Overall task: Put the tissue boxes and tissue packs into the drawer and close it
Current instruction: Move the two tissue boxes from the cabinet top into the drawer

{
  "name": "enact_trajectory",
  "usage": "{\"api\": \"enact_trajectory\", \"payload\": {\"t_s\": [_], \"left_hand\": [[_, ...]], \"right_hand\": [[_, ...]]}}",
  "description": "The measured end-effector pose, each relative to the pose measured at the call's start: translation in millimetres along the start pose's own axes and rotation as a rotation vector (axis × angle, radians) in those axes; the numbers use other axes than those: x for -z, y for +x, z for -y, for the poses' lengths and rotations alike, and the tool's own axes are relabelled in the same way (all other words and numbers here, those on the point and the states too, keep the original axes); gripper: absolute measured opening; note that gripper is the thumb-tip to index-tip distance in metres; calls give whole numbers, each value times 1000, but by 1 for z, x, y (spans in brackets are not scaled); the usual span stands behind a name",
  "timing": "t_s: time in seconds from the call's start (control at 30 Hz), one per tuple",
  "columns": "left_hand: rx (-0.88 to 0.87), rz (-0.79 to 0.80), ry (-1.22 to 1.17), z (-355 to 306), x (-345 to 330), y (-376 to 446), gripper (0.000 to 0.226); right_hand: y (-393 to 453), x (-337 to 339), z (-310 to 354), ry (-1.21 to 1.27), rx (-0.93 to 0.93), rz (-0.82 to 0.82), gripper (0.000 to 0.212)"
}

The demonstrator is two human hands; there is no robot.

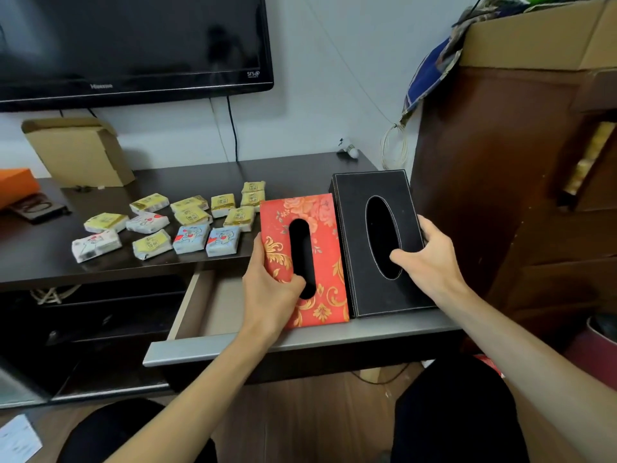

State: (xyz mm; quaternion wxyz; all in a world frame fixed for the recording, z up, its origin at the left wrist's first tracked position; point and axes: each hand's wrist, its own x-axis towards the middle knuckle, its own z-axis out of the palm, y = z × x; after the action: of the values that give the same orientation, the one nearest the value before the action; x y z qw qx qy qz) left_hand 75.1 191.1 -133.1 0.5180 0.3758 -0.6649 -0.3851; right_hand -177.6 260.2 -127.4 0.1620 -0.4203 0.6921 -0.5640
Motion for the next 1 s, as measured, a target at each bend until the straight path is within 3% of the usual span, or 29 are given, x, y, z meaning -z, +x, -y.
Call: {"api": "enact_trajectory", "payload": {"t_s": [0.13, 0.4, 0.57, 0.67, 0.77, 0.87, 1.0], "left_hand": [[39, 14, 26, -5, 3, -21, 67], [214, 62, 43, -19, 14, -63, 57], [367, 106, 27, -21, 19, -79, 58], [445, 127, -4, -17, 21, -76, 56], [514, 138, -1, -14, 20, -65, 51], [559, 142, -4, -10, 14, -54, 50], [604, 146, 23, 2, 5, -49, 50]], "right_hand": [[-19, 7, -4, -16, -51, 35, 89], [-68, 28, -4, -21, -76, 95, 59], [-83, 37, -12, -25, -137, 169, 66], [-82, 36, -17, -50, -194, 196, 85], [-78, 33, -18, -87, -208, 213, 80], [-74, 27, -14, -243, -195, 235, 80], [-74, 21, -11, -651, -110, 324, 96]]}}
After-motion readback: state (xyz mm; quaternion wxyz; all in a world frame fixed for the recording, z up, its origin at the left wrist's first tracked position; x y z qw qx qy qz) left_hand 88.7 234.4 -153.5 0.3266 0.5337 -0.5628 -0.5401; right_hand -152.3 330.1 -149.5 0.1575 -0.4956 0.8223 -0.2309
